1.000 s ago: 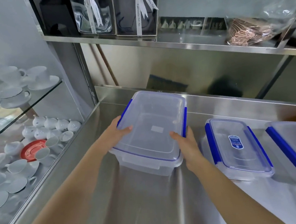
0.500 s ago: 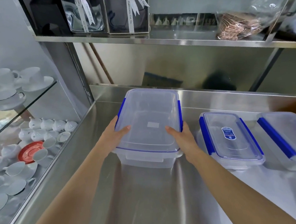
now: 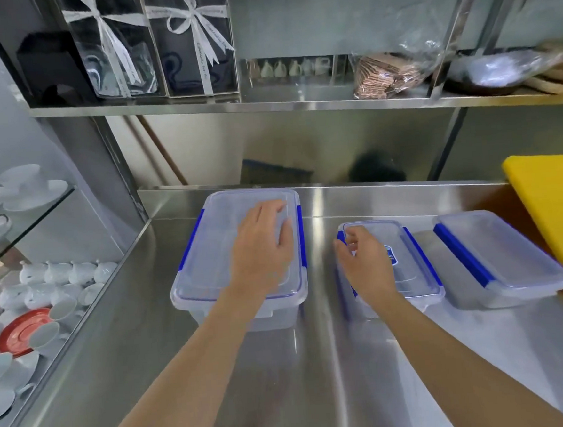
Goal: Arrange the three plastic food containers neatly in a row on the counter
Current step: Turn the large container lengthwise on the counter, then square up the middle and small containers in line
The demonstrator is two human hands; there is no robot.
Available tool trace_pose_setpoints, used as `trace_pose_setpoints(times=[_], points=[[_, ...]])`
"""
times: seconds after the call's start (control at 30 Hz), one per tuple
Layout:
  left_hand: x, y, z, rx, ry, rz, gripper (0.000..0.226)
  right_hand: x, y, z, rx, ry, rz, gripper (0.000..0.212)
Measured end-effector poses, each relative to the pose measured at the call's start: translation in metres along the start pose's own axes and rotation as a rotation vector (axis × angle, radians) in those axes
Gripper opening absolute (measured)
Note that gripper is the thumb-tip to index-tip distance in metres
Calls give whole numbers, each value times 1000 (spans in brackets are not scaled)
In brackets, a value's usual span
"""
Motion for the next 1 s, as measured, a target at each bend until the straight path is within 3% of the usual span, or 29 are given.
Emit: trace_pose_setpoints(times=[0.1,0.23,0.37,0.47,0.77,1.0], points=[[52,17,47,-97,153,94,29,19,0,-27,138,45,-19,33],[69,51,109,-264,294,-83,49,51,-1,-52,221,174,-60,46],[59,72,142,-375,442,-272,70,96,-6,-61,58,232,28,78],[48,81,155,-446,444,-331,77,120,-8,-59,-54,238,14,91],[32,78,182,-476,397,-442,63,142,-29,-51,-144,157,44,70],[21,58,201,-503,391,-504,59,140,-59,-43,-103,243,14,72]])
Point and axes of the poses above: each hand's wrist, its own y-axis away from the middle knuckle, its own z-axis out of the palm, x = y × z, the point moved 4 cm from there along -y, towards the middle knuckle, and after that the axes turned 11 degrees about z, right-handed, at the moved point
